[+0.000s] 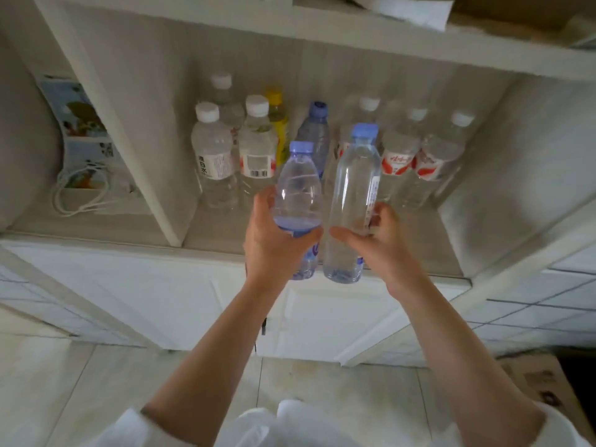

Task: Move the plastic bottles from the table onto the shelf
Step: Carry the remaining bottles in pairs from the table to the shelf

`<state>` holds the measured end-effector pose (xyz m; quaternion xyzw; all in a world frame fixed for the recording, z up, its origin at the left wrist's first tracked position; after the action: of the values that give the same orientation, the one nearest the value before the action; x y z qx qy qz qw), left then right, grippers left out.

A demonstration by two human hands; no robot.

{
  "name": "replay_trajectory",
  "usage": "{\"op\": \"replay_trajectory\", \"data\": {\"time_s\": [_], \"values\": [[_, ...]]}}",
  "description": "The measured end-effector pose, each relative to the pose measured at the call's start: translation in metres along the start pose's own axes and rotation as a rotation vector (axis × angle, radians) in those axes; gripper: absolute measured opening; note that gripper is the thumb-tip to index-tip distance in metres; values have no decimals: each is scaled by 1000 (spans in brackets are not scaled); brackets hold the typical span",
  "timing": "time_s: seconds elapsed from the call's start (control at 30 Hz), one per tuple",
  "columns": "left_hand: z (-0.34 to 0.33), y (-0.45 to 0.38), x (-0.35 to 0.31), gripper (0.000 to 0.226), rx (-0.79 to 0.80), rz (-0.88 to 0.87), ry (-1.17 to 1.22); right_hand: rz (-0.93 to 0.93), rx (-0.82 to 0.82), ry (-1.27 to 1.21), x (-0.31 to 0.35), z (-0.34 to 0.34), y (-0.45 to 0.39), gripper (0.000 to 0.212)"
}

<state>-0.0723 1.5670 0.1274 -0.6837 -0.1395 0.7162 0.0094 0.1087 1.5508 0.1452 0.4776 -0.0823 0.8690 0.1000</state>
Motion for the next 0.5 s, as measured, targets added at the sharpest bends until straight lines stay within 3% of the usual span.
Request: {"op": "replay_trajectory", "data": {"time_s": [0.27,0.5], "values": [[-40,-27,11,95,-111,-63,37,146,23,152,-23,7,-60,58],[-43,-32,35,87,-150,-85,64,173,0,42,-40,-6,-63,54]]}}
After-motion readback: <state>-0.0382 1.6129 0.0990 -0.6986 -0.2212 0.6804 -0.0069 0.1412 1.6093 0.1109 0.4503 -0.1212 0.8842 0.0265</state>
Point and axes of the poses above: each hand's wrist, its own y-axis away from the middle knuckle, its own z-axis out of the back of the hand, x = y × z, the point moved 4 cm from there along -y, towards the middle knuckle, and after that the axes turned 11 degrees about y, right-handed, at the moved point
